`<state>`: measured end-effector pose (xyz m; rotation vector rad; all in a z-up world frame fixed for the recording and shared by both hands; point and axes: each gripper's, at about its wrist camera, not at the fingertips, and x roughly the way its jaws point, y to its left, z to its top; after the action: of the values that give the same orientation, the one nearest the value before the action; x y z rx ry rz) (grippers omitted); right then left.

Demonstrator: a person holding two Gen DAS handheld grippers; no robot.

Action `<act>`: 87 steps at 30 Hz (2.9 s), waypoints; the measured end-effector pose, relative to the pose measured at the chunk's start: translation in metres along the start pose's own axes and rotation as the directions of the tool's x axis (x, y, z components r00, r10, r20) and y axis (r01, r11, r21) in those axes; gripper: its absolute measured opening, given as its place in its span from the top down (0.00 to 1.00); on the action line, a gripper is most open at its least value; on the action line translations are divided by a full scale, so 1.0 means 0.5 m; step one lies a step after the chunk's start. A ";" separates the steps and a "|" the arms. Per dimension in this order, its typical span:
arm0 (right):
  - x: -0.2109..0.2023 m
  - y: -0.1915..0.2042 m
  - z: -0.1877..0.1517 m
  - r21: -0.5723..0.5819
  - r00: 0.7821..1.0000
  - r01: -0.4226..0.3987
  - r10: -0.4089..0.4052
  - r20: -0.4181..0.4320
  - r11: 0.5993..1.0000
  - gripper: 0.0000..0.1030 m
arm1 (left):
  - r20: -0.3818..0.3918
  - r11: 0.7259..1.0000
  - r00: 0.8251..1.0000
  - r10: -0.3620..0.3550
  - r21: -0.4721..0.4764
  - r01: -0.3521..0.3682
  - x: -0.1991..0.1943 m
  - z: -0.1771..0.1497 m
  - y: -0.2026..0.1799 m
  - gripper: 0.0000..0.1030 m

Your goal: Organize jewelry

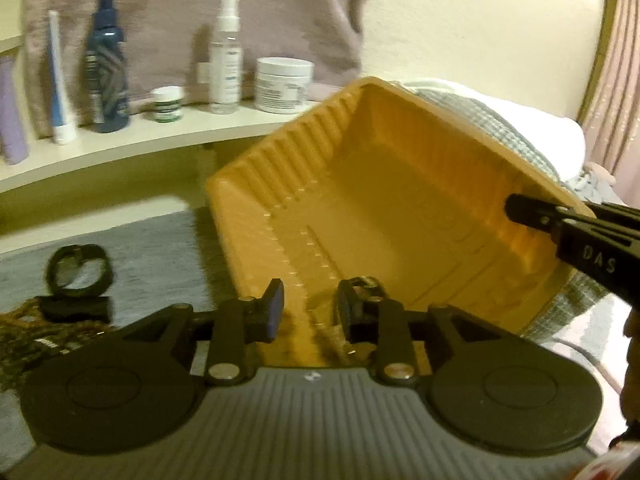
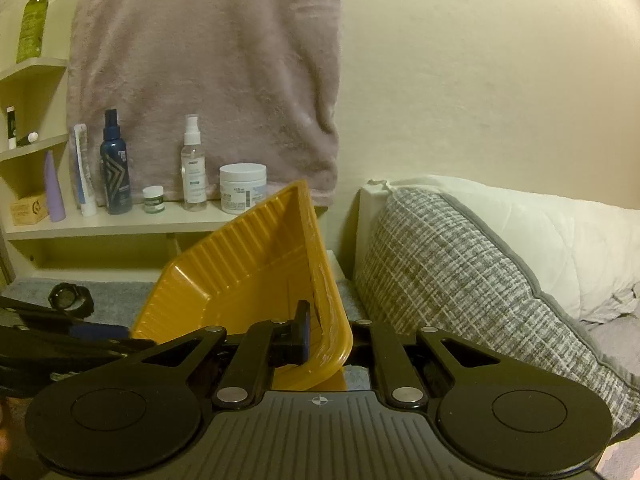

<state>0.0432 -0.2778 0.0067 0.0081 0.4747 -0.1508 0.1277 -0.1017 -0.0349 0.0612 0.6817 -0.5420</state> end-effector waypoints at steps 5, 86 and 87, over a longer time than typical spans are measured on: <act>-0.002 0.002 -0.001 -0.001 1.000 0.001 -0.001 0.004 1.000 0.91 | 0.019 0.994 0.994 0.104 -0.030 -0.104 -0.037 -0.023 0.051 0.73; 0.007 0.006 -0.003 -0.012 1.000 0.023 -0.023 -0.001 1.000 0.91 | 0.052 0.997 0.996 -0.074 -0.015 0.075 0.013 0.031 -0.029 0.92; 0.006 0.006 -0.003 -0.011 1.000 0.023 -0.023 -0.001 1.000 0.91 | 0.048 0.997 0.996 -0.075 -0.012 0.076 0.014 0.029 -0.031 0.83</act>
<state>0.0457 -0.2754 0.0038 -0.0079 0.4772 -0.1704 0.1330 -0.1213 -0.0261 0.0091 0.6428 -0.6093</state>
